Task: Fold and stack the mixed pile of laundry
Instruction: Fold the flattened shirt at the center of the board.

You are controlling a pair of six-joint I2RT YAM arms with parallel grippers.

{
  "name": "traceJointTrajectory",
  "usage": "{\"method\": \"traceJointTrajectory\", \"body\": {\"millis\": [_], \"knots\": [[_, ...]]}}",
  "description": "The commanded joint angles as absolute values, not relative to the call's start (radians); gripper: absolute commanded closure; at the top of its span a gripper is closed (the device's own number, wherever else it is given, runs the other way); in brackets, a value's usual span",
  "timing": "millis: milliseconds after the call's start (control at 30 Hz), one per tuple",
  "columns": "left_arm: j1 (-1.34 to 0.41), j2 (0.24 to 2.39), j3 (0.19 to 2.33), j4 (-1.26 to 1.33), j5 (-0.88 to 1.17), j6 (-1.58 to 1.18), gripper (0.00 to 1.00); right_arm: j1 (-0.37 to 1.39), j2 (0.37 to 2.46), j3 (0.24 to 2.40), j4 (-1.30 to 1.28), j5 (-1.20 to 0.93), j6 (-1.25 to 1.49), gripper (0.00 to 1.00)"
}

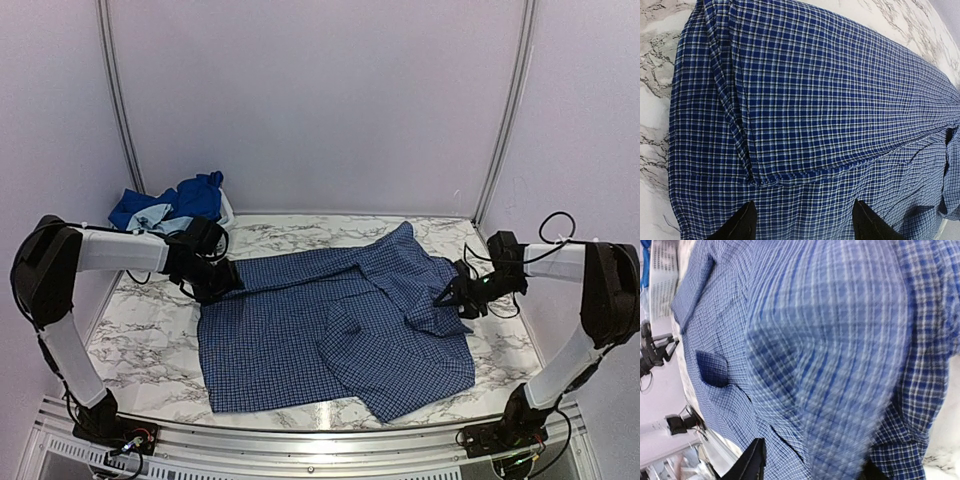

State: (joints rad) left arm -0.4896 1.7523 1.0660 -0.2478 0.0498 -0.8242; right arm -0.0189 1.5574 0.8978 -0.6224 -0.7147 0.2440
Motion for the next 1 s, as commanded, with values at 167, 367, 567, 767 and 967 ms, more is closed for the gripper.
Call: {"method": "traceJointTrajectory", "body": {"millis": [167,367,567,767,967], "knots": [[-0.495,1.806,1.115,-0.224,0.074,-0.814,0.43,-0.007,1.552,0.859,-0.679,-0.716,0.199,0.86],[-0.495,1.800,1.096,-0.240,0.040,-0.859,0.54,-0.003,1.528,0.908,-0.707,-0.727,0.198,1.00],[-0.493,1.778,1.072,-0.254,-0.040,-0.899,0.52,-0.003,1.520,0.918,-0.703,-0.736,0.204,1.00],[-0.480,1.816,1.090,-0.268,-0.043,-0.928,0.49,-0.003,1.516,0.932,-0.706,-0.741,0.209,1.00],[-0.476,1.838,1.137,-0.270,-0.038,-0.911,0.68,-0.002,1.502,0.929,-0.704,-0.752,0.214,1.00]]}}
